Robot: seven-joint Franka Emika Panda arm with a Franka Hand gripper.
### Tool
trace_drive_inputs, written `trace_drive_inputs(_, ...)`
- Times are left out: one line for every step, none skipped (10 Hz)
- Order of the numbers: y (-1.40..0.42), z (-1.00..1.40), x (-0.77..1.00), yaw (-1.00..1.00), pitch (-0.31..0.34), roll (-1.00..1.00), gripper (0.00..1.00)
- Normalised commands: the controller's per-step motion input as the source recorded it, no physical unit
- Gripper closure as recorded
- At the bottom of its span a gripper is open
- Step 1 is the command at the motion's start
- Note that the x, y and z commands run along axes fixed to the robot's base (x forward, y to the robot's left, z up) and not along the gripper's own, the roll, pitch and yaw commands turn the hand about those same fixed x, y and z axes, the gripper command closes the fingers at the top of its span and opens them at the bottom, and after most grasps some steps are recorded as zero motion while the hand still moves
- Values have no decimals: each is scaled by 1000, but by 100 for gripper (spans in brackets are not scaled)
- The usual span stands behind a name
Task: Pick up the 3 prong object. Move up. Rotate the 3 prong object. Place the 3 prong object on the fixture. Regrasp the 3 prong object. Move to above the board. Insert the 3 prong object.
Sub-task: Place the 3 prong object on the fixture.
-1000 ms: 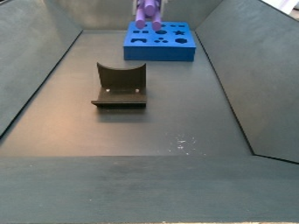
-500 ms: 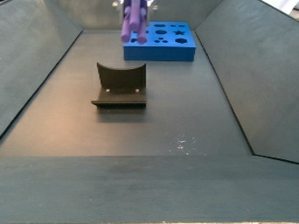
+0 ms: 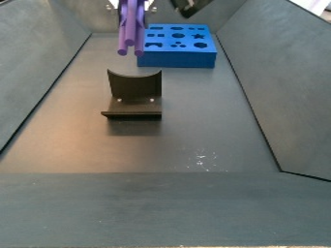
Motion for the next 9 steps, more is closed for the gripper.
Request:
trace_drive_inputs(46, -5, 56, -147, 99, -846, 100)
trace_drive_inputs(39, -8, 56, -141, 55, -600, 100)
trace_drive_inputs(41, -15, 64, -135, 46, -474, 100)
trace_drive_inputs(31, -5, 71, -114, 35, -272, 100)
trace_drive_inputs(133, -1000, 131, -59, 172, -1000, 100)
trace_drive_inputs(136, -1000, 133, -65, 160, -1000, 100)
trace_drive_inputs(140, -1000, 143, -98, 180, -954, 100)
trace_drive_inputs(135, -1000, 155, -126, 170, -749, 100)
trace_drive_inputs(140, -1000, 159, -148, 140, -579, 100)
